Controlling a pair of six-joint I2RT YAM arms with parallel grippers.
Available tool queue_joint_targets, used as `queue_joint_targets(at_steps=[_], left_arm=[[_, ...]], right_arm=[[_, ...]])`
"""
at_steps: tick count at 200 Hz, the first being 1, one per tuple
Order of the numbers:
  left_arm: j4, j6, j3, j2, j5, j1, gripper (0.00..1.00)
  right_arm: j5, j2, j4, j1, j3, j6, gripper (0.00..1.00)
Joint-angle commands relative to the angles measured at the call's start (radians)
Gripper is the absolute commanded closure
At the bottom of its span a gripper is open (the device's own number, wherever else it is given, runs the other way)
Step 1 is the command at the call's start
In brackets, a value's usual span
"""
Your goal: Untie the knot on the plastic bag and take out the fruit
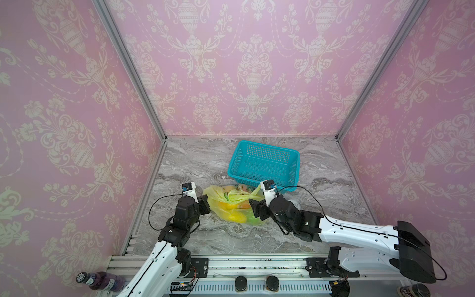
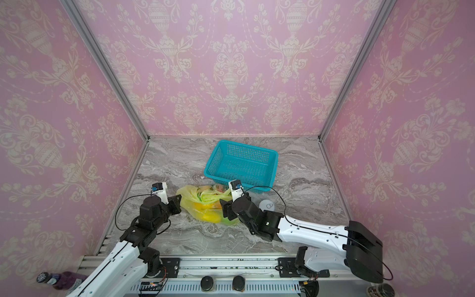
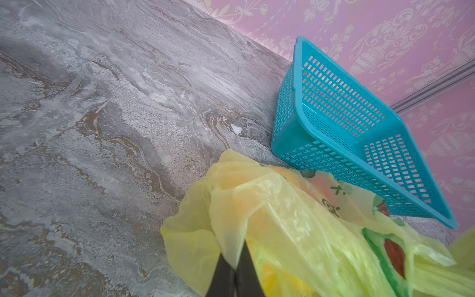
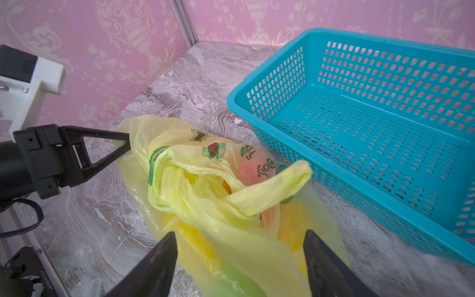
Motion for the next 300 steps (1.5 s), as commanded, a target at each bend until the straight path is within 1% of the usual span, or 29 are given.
queue_joint_targets(at_steps=[1, 14, 18, 21, 26, 38, 42, 52, 73, 83, 94, 108, 120, 153, 180, 209, 227, 239, 254, 264, 276, 300], left_arm=[[-0.007, 0.033, -0.001, -0.019, 0.017, 0.009, 0.98], [-0.011, 0.035, -0.003, -0.029, 0.021, 0.008, 0.91], [-0.011, 0.036, -0.003, -0.031, 0.026, 0.009, 0.86], [-0.011, 0.038, -0.004, -0.034, 0.027, 0.009, 0.8], [-0.008, 0.043, -0.005, -0.041, 0.032, 0.008, 0.73], [-0.002, 0.054, -0.007, -0.063, 0.067, 0.007, 0.64], [0.002, 0.057, -0.009, -0.074, 0.081, 0.004, 0.59], [0.004, 0.065, -0.014, -0.109, 0.109, -0.008, 0.48], [-0.016, 0.077, -0.02, -0.181, 0.105, -0.044, 0.24], [-0.018, 0.078, -0.021, -0.196, 0.113, -0.052, 0.17], [0.002, 0.079, -0.024, -0.192, 0.15, -0.06, 0.14], [0.04, 0.079, -0.023, -0.169, 0.205, -0.077, 0.12], [0.062, 0.082, -0.017, -0.139, 0.226, -0.1, 0.11], [0.071, 0.092, 0.008, -0.077, 0.205, -0.171, 0.13], [0.022, 0.092, 0.047, -0.044, 0.185, -0.22, 0.15], [-0.082, 0.081, 0.072, -0.105, 0.137, -0.247, 0.15], [-0.146, 0.064, 0.083, -0.179, 0.121, -0.259, 0.15], [-0.131, 0.037, 0.072, -0.233, 0.13, -0.265, 0.15], [-0.061, 0.009, 0.048, -0.254, 0.195, -0.272, 0.14], [-0.039, 0.001, 0.048, -0.23, 0.214, -0.278, 0.14], [-0.015, 0.002, 0.053, -0.168, 0.202, -0.289, 0.14], [0.011, 0.026, 0.095, 0.032, 0.162, -0.32, 0.15]], right_arm=[[-0.028, 0.097, -0.091, 0.006, 0.084, -0.025, 0.35], [-0.008, 0.133, -0.112, 0.009, 0.106, -0.018, 0.57], [-0.003, 0.138, -0.112, 0.009, 0.106, -0.014, 0.63], [0.002, 0.141, -0.112, 0.009, 0.105, -0.011, 0.68], [0.008, 0.141, -0.111, 0.009, 0.099, -0.006, 0.75], [0.017, 0.13, -0.094, 0.009, 0.082, 0.003, 0.88], [0.021, 0.125, -0.09, 0.009, 0.074, 0.004, 0.91], [0.029, 0.107, -0.074, 0.008, 0.052, 0.012, 0.95], [0.065, 0.062, -0.057, 0.008, 0.01, 0.026, 1.0], [0.076, 0.039, -0.045, 0.006, -0.01, 0.029, 1.0], [0.075, 0.019, -0.026, 0.004, -0.031, 0.029, 1.0], [0.07, 0.007, -0.015, 0.004, -0.041, 0.027, 1.0], [0.069, 0.005, -0.016, 0.004, -0.043, 0.027, 1.0], [0.074, 0.011, -0.02, 0.004, -0.039, 0.028, 1.0], [0.081, 0.029, -0.016, 0.003, -0.03, 0.026, 1.0], [0.093, 0.048, -0.02, 0.001, -0.013, 0.025, 1.0], [0.098, 0.058, -0.016, -0.002, -0.004, 0.024, 1.0], [0.1, 0.065, -0.014, -0.003, 0.002, 0.025, 1.0], [0.1, 0.072, -0.009, -0.005, 0.008, 0.023, 1.0], [0.099, 0.074, -0.003, -0.005, 0.011, 0.022, 1.0], [0.095, 0.074, 0.0, -0.005, 0.016, 0.019, 1.0], [0.091, 0.072, 0.005, -0.005, 0.019, 0.015, 1.0]])
